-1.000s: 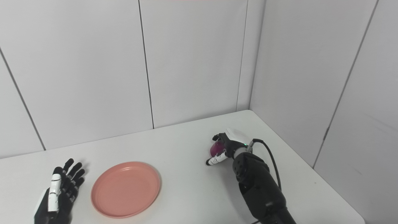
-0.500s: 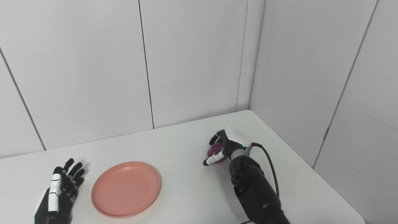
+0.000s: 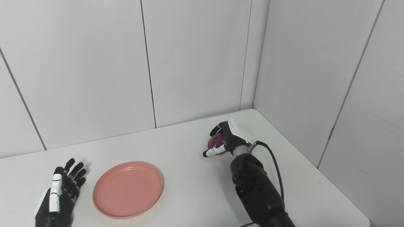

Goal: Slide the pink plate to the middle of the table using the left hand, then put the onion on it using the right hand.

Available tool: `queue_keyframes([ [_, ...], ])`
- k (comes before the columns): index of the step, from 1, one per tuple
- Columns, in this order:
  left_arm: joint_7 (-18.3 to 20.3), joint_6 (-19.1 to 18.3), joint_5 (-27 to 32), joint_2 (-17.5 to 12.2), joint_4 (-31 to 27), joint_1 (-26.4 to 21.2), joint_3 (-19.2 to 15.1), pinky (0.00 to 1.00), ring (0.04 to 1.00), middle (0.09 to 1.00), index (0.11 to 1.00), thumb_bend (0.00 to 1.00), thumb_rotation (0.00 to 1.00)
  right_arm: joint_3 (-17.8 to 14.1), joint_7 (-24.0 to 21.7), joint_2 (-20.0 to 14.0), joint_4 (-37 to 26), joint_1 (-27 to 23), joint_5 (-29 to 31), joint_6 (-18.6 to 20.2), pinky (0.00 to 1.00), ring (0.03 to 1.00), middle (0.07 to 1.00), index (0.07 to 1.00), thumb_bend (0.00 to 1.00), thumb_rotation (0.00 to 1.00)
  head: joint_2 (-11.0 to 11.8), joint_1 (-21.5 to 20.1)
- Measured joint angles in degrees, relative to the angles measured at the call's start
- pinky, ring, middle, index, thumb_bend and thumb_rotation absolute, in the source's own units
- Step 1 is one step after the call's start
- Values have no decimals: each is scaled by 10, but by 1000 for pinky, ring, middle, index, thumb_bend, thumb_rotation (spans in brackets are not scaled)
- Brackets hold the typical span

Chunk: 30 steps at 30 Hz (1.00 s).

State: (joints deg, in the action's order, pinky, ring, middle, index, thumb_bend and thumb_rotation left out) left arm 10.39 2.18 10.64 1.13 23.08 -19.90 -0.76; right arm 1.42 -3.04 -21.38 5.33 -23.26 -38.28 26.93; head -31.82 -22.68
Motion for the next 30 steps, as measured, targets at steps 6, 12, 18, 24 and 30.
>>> queue_keyframes([
  [6, -5, 0, -2, 2, -3, 2, 3, 972, 935, 933, 935, 550, 1000, 2, 12, 21, -36, 2, 34, -6, 375, 436, 522, 470, 518, 0, -4, 18],
  [12, -7, -2, -11, 10, -10, 6, 5, 967, 942, 943, 939, 542, 1000, 22, 41, 42, -35, 7, 60, -66, 321, 416, 512, 490, 517, 0, -4, 41],
  [18, -12, -3, -15, 19, -12, 8, 7, 949, 932, 936, 939, 546, 1000, 40, 48, 76, -15, 23, 95, -125, 337, 423, 510, 497, 517, 0, -2, 68],
  [24, -25, -3, -32, 27, -17, 11, 16, 942, 923, 925, 927, 530, 1000, 72, 58, 96, 4, 39, 99, -177, 349, 421, 501, 503, 518, 0, -2, 119],
  [30, -43, 0, -43, 44, -23, 17, 25, 934, 914, 916, 924, 518, 1000, 83, 62, 92, 20, 44, 95, -205, 322, 404, 490, 518, 516, 0, -5, 151],
])
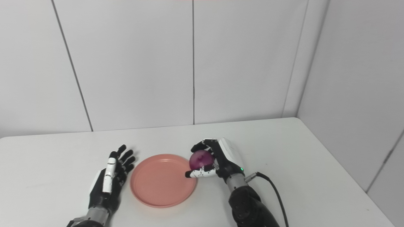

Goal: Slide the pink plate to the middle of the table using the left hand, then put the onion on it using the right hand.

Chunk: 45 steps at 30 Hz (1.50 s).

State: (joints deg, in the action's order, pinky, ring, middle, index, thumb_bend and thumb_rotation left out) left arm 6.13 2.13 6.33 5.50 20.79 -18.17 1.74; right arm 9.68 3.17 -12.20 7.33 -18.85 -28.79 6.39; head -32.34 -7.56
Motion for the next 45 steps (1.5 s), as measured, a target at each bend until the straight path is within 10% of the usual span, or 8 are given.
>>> queue_keyframes([
  [45, -41, 18, -45, 17, 20, -9, 12, 923, 913, 922, 922, 518, 1000, 97, 0, 71, 123, -71, -30, -39, 341, 408, 489, 516, 515, 0, 4, 53],
])
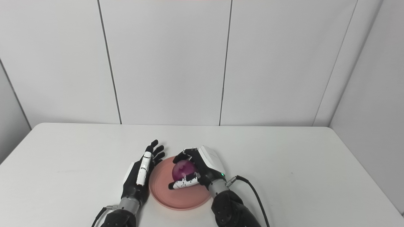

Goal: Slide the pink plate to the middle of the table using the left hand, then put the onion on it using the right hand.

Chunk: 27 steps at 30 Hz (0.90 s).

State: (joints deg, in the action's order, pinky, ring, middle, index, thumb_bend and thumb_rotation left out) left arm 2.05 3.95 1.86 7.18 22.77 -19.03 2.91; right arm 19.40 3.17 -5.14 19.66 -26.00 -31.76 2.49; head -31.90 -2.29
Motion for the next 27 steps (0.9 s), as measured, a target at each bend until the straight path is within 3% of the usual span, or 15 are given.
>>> queue_keyframes([
  [11, -5, 0, 0, 0, 0, 0, 0, 932, 913, 916, 923, 520, 1000, 15, -2, -9, 0, 0, -3, -12, 354, 395, 470, 540, 513, 0, -2, 1],
  [13, -5, 0, 0, 0, 0, 0, 0, 931, 914, 916, 922, 520, 1000, 20, -1, -12, -1, 0, -8, -17, 406, 414, 478, 530, 516, 0, -2, 1],
  [14, -6, 0, 0, 0, 0, 0, 0, 931, 916, 918, 922, 522, 1000, 23, 1, -14, -1, 0, -12, -20, 473, 509, 491, 509, 521, 0, -2, 1],
  [17, -6, 0, 0, 0, 0, 0, 0, 927, 912, 920, 921, 521, 1000, 34, 2, -22, -7, 1, -28, -34, 606, 668, 684, 498, 518, 135, -2, 2],
  [19, -6, 0, 0, 0, 0, 0, 0, 926, 920, 933, 930, 520, 1000, 38, 2, -27, -12, 4, -34, -39, 645, 721, 743, 664, 664, 319, 0, 2],
  [21, -6, 0, 0, 0, 0, -1, 1, 927, 929, 945, 939, 517, 1000, 39, 2, -31, -22, 13, -35, -41, 685, 780, 792, 752, 708, 452, 0, 1],
  [27, -5, 0, 1, 0, 0, -1, 0, 943, 941, 948, 950, 519, 1000, 36, 3, -40, -42, 28, -35, -69, 752, 843, 854, 818, 710, 557, 1, 1],
])
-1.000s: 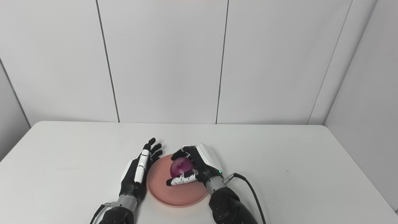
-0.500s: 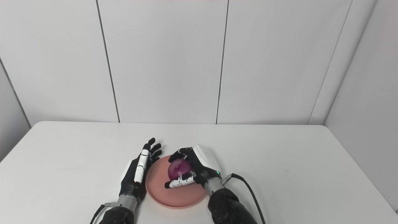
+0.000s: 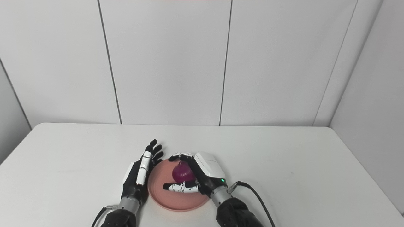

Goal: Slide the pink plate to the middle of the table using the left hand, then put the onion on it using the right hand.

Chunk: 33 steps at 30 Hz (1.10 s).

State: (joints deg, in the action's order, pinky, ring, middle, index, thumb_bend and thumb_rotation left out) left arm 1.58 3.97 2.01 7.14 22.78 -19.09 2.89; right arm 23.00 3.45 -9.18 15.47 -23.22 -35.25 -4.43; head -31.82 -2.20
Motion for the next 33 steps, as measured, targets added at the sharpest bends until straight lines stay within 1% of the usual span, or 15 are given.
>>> queue_keyframes([
  [3, 1, 0, 1, 0, 0, 0, 0, 945, 941, 940, 950, 525, 1000, -5, 4, 0, -1, 0, 0, -19, 793, 865, 875, 838, 719, 625, 0, 1],
  [9, 1, 1, 1, 0, 3, -2, 0, 943, 933, 936, 948, 517, 1000, -14, 12, -1, -4, 1, 3, -40, 810, 871, 883, 850, 722, 675, 1, 2],
  [11, 1, 2, 1, 0, 5, -3, 0, 944, 934, 934, 947, 520, 1000, -18, 12, -2, -5, 2, 7, -48, 818, 884, 899, 865, 716, 714, 2, 3],
  [12, 1, 3, 1, 0, 6, -4, 0, 944, 933, 934, 947, 521, 1000, -21, 12, -2, -6, 3, 9, -55, 819, 885, 900, 866, 715, 716, 2, 3],
  [14, 1, 3, 1, 0, 7, -5, 0, 934, 930, 935, 940, 514, 1000, -25, 12, -2, -10, 5, 12, -57, 816, 890, 911, 895, 717, 766, 3, 4],
  [15, 1, 3, 1, 0, 7, -5, 0, 930, 926, 931, 936, 512, 1000, -28, 12, -3, -13, 8, 13, -58, 815, 891, 915, 909, 717, 803, 4, 4],
  [17, 1, 3, 1, 0, 7, -5, 0, 928, 924, 929, 933, 512, 1000, -36, 12, -5, -21, 14, 14, -60, 815, 892, 917, 916, 716, 821, 4, 4],
  [21, 0, 3, -1, 0, 9, -5, 0, 929, 905, 911, 922, 509, 1000, -58, 13, -10, -23, 24, 31, -64, 852, 917, 929, 924, 717, 894, 6, 2],
  [23, -1, 4, -2, 0, 9, -6, 1, 928, 903, 909, 920, 507, 1000, -71, 13, -14, -23, 30, 41, -66, 855, 921, 932, 925, 716, 906, 7, 3],
  [26, -2, 4, -3, -1, 9, -6, 1, 933, 905, 908, 920, 494, 1000, -89, 11, -19, -23, 39, 66, -69, 874, 941, 951, 938, 672, 927, 8, 4],
  [27, -1, 4, -3, -2, 9, -6, 1, 931, 908, 910, 920, 497, 1000, -94, 9, -21, -23, 42, 73, -69, 854, 937, 958, 947, 658, 947, 7, 4],
  [29, -1, 4, -3, -4, 9, -6, 1, 930, 909, 913, 917, 516, 1000, -103, 8, -27, -24, 49, 81, -69, 818, 931, 966, 954, 662, 988, 5, 5],
  [31, -1, 5, -3, -7, 9, -6, 2, 938, 912, 918, 917, 539, 1000, -109, 8, -31, -24, 56, 81, -68, 792, 914, 960, 954, 664, 999, 5, 6],
  [33, 0, 5, -3, -8, 10, -6, 2, 943, 914, 923, 920, 541, 1000, -115, 8, -31, -26, 63, 81, -66, 800, 910, 957, 953, 663, 1000, 5, 5],
])
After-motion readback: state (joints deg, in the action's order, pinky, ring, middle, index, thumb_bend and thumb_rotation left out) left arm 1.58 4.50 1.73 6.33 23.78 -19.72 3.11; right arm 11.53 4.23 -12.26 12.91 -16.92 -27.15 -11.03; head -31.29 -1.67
